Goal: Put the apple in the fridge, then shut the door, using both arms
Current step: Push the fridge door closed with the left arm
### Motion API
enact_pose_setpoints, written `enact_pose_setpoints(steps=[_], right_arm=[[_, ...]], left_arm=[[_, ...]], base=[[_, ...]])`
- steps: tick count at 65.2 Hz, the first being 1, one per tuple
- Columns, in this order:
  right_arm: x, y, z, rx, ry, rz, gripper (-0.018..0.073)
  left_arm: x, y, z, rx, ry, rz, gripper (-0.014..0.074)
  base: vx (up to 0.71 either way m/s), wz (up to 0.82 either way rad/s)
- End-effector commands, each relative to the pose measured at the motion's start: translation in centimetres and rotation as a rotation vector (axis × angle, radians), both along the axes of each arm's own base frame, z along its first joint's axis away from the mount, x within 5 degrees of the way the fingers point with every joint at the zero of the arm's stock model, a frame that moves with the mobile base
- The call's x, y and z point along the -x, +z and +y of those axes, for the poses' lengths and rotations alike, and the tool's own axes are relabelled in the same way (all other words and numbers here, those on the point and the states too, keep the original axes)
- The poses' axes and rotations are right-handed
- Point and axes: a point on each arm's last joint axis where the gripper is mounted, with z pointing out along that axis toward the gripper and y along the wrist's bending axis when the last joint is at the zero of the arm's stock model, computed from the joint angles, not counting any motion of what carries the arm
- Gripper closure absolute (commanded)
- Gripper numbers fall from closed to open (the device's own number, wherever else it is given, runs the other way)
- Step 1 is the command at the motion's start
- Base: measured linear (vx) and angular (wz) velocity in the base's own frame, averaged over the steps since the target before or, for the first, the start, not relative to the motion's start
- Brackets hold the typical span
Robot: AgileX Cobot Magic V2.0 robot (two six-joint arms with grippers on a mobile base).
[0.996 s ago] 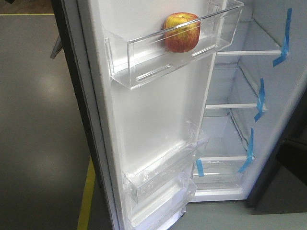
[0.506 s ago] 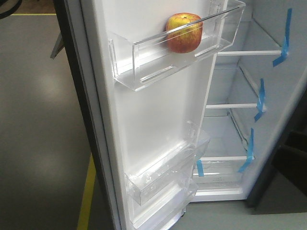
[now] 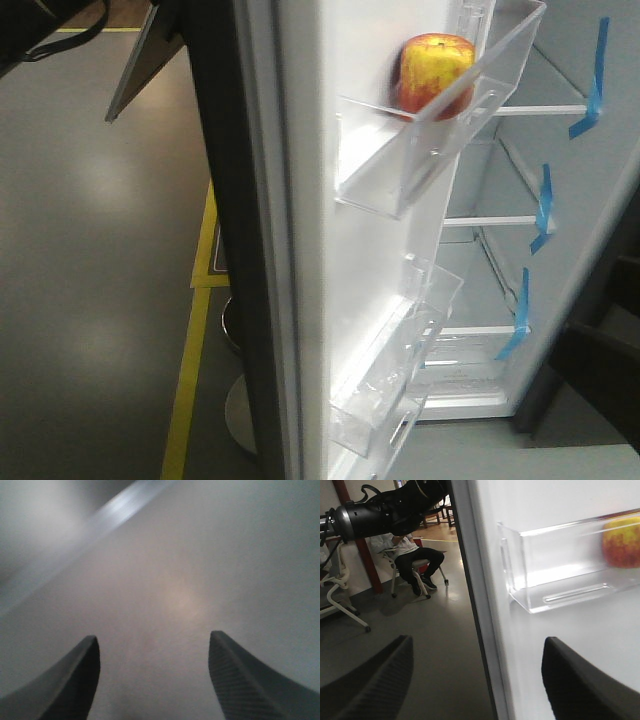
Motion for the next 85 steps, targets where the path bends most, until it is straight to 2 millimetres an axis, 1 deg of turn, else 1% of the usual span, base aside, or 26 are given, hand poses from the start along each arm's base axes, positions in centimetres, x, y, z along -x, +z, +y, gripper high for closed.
enact_pose_setpoints(steps=[1,14,24,29,37,45,51,56,68,73,77,78,85], right_arm=[[0.0,1.2,0.0,-0.064,-0.012,-0.032,0.0045],[1.1,2.0,0.6,-0.047,0.086,-0.031,0.0045],[2.5,3.4,0.9,-0.028,0.144,-0.078,0.0053],[2.9,4.0,0.8,-0.029,0.129,-0.112,0.0055],[2.7,4.3,0.5,-0.031,0.079,-0.137,0.0055],[1.8,4.6,-0.4,-0.003,-0.057,-0.189,0.0055],[0.5,5.0,-1.5,0.004,-0.209,-0.242,0.0055],[-1.2,5.3,-2.3,-0.002,-0.314,-0.259,0.0055],[-7.2,5.6,-4.3,-0.032,-0.549,-0.237,0.0055],[-9.8,6.3,-4.7,-0.033,-0.597,-0.222,0.0055],[-11.4,6.9,-4.9,-0.032,-0.621,-0.22,0.0055],[-11.8,7.3,-4.9,-0.035,-0.624,-0.226,0.0055],[-14.8,8.6,-5.2,-0.036,-0.653,-0.229,0.0055]], left_arm=[[3.3,2.3,-2.5,0.001,-0.155,-0.12,0.0134],[5.5,2.1,-6.2,-0.025,-0.272,-0.129,0.0134],[6.8,2.0,-8.1,-0.034,-0.327,-0.126,0.0134],[7.1,1.8,-8.6,-0.051,-0.331,-0.127,0.0134],[7.1,1.2,-8.9,-0.125,-0.316,-0.139,0.0134],[7.0,0.4,-9.2,-0.233,-0.295,-0.166,0.0134],[6.8,-0.1,-9.3,-0.306,-0.271,-0.182,0.0134],[6.7,-0.5,-9.3,-0.352,-0.252,-0.191,0.0134],[6.0,-1.1,-9.0,-0.435,-0.192,-0.201,0.0134],[5.3,-1.4,-8.2,-0.475,-0.153,-0.205,0.0135],[4.6,-1.5,-7.2,-0.51,-0.115,-0.209,0.0136],[4.3,-1.6,-6.8,-0.52,-0.101,-0.209,0.0136],[3.5,-1.4,-4.3,-0.599,-0.024,-0.235,0.0144]], base=[[0.0,0.0],[0.0,0.0],[0.0,0.0],[0.0,0.0],[0.0,0.0],[0.0,0.0],[0.0,0.0],[0.0,0.0],[0.0,0.0],[0.0,0.0],[0.0,0.0],[0.0,0.0],[0.0,0.0]])
